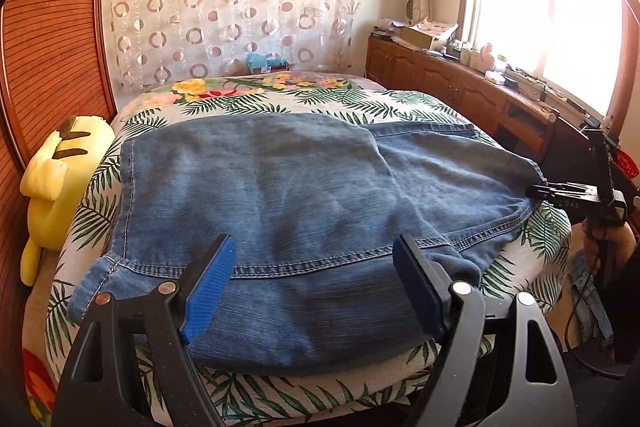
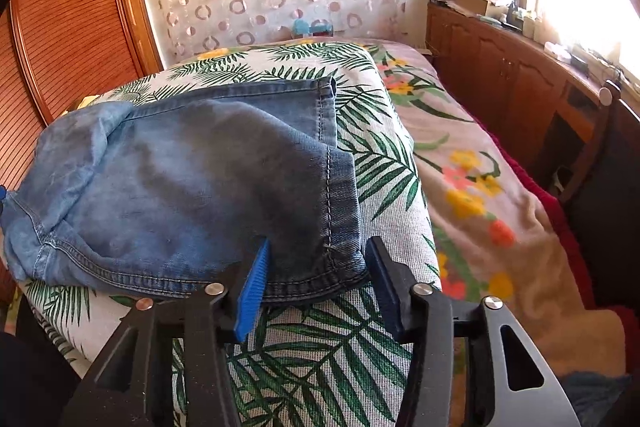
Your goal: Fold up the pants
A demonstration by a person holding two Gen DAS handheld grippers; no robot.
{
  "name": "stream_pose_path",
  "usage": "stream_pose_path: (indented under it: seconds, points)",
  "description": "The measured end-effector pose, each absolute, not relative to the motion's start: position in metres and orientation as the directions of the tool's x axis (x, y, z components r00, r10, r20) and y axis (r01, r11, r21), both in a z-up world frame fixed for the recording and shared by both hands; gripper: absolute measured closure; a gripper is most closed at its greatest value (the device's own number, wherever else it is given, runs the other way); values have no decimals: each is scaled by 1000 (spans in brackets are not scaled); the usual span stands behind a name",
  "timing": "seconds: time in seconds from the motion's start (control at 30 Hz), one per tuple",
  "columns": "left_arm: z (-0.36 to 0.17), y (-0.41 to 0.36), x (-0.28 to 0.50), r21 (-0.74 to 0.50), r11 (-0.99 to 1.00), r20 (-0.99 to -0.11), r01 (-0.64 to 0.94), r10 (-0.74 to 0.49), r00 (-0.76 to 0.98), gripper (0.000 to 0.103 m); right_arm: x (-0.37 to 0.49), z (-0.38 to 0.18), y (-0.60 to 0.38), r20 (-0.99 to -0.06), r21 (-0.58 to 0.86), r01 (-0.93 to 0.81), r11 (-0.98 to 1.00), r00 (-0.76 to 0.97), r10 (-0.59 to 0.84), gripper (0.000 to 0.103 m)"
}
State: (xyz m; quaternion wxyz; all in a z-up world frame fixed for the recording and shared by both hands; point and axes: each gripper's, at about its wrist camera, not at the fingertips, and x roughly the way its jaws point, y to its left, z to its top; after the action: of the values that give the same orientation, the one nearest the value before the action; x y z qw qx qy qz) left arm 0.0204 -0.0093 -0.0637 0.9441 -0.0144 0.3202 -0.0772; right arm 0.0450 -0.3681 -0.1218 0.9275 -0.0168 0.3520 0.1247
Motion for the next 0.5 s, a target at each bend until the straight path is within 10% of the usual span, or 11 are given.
stream_pose_path:
  seconds: [0.1, 0.5]
  points:
    - [-65, -10, 21, -77, 987, -604, 139, -157, 781, 22, 44, -121, -366, -662, 67, -273, 960, 708, 248, 85]
    - [-61, 1, 19, -82, 991, -593, 105, -133, 794, 22, 30, -57, -329, -566, 39, -446, 894, 728, 388, 89]
